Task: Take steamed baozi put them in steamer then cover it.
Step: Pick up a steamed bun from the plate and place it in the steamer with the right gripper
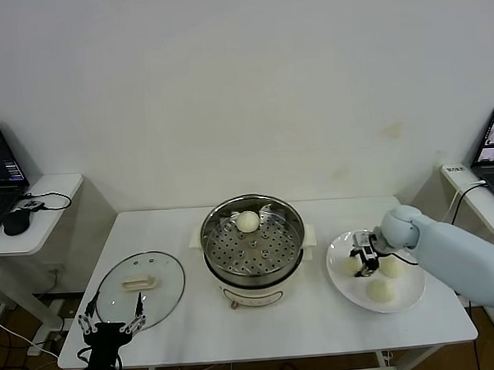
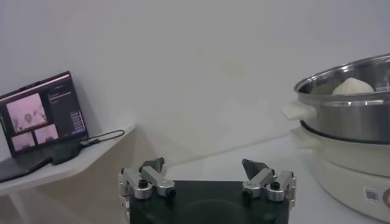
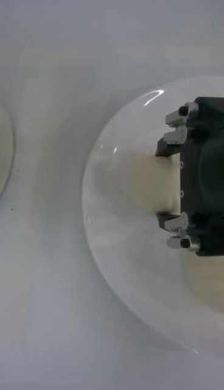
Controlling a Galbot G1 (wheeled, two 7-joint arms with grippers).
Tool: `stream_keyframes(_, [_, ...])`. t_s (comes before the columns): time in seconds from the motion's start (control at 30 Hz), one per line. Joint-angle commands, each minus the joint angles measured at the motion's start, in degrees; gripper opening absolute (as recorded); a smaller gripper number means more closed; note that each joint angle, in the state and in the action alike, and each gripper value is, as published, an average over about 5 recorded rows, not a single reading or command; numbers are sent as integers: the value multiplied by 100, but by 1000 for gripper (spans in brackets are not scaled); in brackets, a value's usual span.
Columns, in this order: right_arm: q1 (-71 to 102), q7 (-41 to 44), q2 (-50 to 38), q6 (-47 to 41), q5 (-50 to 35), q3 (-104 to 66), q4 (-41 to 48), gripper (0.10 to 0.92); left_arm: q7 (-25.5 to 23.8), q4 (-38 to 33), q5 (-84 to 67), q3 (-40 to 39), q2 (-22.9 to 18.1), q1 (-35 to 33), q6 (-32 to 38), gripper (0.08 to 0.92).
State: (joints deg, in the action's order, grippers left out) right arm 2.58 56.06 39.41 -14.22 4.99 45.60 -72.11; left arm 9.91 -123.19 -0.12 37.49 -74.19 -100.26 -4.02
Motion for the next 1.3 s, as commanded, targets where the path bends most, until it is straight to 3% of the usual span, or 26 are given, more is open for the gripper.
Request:
stream_keyframes(0.03, [-684,113,-359,-157,-372,291,-539,577,-3,-23,-6,-10,4,2,-8,823])
stream_keyframes(0.27, [-2144,175,-754,-427,-1228,1181,-1338,583,-10,-114,-35,-50,20,4,-26,823])
stream_keyframes(0.47, [-3691,172,-558,-669,-1945,2089,-1749,593,-9,-172,-37,-47,66,-4,-26,823])
stream_keyframes(0.67, [-4630,-4,277,-989,-2745,2654,-1803,600,-7,-189,-44,-46,69,-1,-25,823])
stream_keyframes(0.87, [-4482,-388,1287,-1426,-3496,2646,-1605,602,-4,-188,-79,5,92,16,-27,823])
stream_keyframes(1.3, [-3209,-1059,3108,-2029,-3723,2444,-437,611,4,-171,-132,183,58,43,-20,823])
